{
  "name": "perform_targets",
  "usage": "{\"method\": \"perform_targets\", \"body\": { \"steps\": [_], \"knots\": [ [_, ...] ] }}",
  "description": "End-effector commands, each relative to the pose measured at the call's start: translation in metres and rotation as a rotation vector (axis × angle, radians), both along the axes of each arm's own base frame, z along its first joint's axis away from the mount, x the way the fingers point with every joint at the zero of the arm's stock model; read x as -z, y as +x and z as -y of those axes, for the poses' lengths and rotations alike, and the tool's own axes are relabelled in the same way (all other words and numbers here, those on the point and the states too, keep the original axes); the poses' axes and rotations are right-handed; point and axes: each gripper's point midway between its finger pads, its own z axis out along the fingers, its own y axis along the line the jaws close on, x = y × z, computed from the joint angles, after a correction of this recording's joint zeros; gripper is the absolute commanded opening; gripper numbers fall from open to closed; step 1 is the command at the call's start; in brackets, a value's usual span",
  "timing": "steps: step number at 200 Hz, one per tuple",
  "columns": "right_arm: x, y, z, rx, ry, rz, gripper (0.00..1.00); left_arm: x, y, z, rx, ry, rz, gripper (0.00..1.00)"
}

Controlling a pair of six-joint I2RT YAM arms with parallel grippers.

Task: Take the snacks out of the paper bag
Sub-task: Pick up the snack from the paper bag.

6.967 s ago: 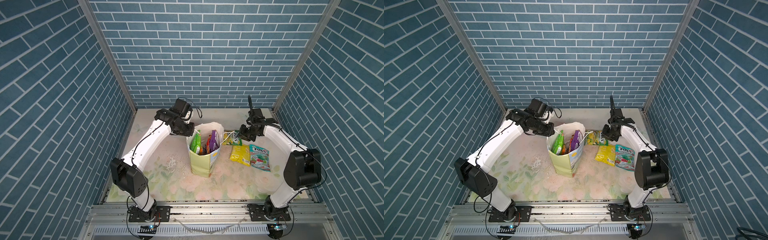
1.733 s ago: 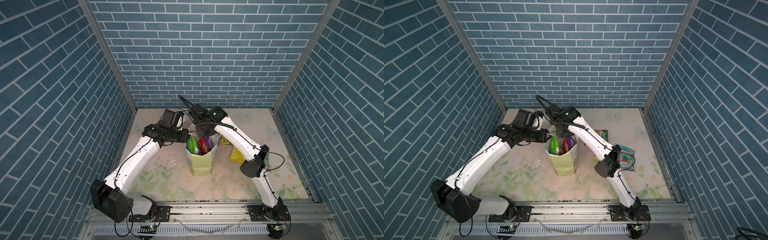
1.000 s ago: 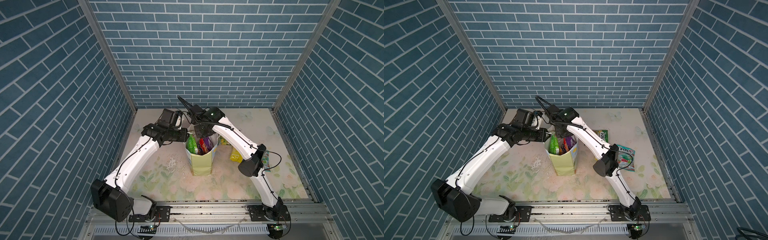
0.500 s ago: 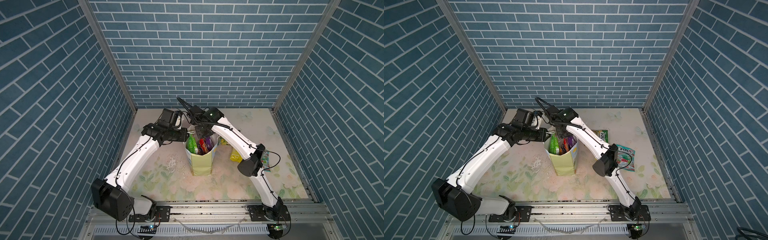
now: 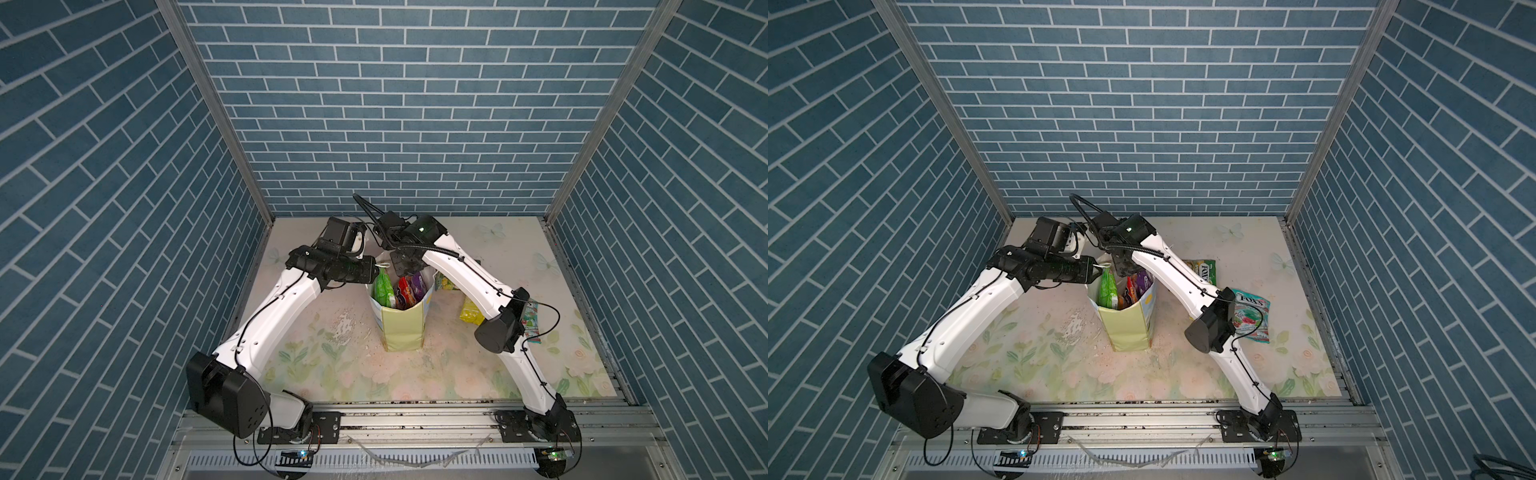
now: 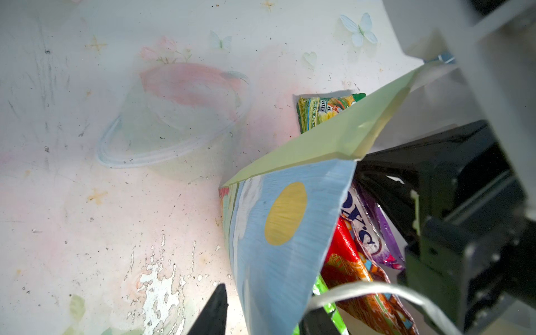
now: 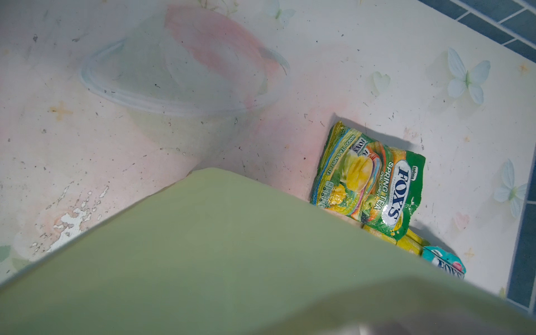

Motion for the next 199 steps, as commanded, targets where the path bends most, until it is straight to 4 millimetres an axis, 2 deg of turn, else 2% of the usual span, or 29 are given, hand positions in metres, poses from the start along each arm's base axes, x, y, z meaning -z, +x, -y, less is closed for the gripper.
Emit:
{"method": "perform_targets", "body": {
  "steps": [1,47,60,64,83,199],
  "knots": [
    [-0.025,0.007,0.008,0.006,0.013,0.079,0.0,-0.005,0.004,-0.001,-0.002,0.002,0.013,0.41],
    [-0.05,0.009,0.003,-0.032,0.072,0.14,0.0,-0.007,0.005,-0.001,-0.003,0.001,0.015,0.41],
    [-0.048,0.01,-0.001,-0.047,0.08,0.143,0.0,-0.007,0.005,-0.001,0.0,0.001,0.014,0.41],
    [-0.064,0.007,0.002,-0.048,0.109,0.166,0.0,-0.007,0.005,-0.001,-0.001,0.002,0.014,0.41],
    [-0.072,0.007,0.001,-0.059,0.13,0.179,0.0,-0.008,0.006,-0.001,0.001,0.001,0.018,0.41],
    [-0.106,-0.005,-0.005,-0.118,0.241,0.203,0.0,-0.011,0.011,0.002,0.009,0.005,0.012,0.41]
  ]
}}
